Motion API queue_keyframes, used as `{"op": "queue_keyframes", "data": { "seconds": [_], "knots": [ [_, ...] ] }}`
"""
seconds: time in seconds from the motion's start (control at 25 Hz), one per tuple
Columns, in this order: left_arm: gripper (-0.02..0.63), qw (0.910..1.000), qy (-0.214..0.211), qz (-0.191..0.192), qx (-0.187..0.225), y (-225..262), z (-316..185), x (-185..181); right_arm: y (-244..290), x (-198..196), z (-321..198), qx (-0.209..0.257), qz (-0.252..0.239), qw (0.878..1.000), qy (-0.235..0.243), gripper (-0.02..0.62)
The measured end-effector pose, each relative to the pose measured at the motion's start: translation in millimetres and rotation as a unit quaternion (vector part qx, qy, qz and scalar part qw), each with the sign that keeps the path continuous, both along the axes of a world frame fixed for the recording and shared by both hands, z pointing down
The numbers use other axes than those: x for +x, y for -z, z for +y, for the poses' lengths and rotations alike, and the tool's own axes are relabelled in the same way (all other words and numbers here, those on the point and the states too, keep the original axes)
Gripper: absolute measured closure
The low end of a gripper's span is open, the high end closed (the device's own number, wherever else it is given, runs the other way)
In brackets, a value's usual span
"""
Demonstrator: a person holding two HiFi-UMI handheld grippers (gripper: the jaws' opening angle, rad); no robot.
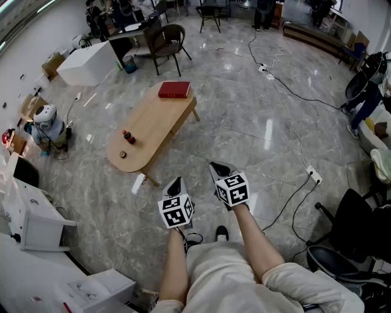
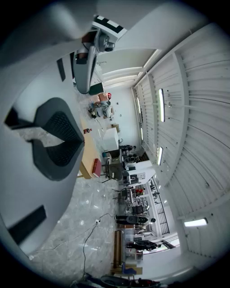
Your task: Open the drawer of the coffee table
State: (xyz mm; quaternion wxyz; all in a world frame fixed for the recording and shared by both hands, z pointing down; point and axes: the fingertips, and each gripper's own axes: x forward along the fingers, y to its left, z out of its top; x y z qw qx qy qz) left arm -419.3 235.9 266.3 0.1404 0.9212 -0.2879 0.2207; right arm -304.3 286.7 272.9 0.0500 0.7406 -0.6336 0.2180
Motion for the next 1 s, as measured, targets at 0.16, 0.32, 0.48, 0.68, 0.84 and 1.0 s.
{"op": "queue_keyframes", "data": {
  "seconds": [0.16,0.32,0.48,0.68,0.84,1.0],
  "knots": [
    [0.595,1.0000,-0.003,-0.002,0.001,0.2,3.0,0.7,-0.3,-2.3,2.2,0.002,0.005,1.000,0.000,0.580],
    [0.595,1.0000,-0.005,-0.005,0.006,2.9,5.5,-1.6,1.4,-6.0,4.0,0.003,0.009,1.000,0.004,0.580],
    [0.595,1.0000,0.003,-0.003,0.005,5.1,4.3,-4.3,4.1,-6.1,7.4,0.002,0.013,1.000,0.008,0.580],
    [0.595,0.9998,0.021,0.001,0.006,6.5,8.7,-13.4,2.0,-0.3,19.4,0.010,0.000,1.000,0.006,0.580],
    [0.595,0.9991,0.040,-0.012,0.006,1.0,3.0,-33.4,-0.4,6.6,28.5,0.040,-0.050,0.998,0.002,0.580],
    [0.595,0.9981,0.060,-0.009,-0.004,-5.6,-13.3,-48.2,-6.5,11.0,34.8,0.052,-0.076,0.996,-0.007,0.580]
  ]
}}
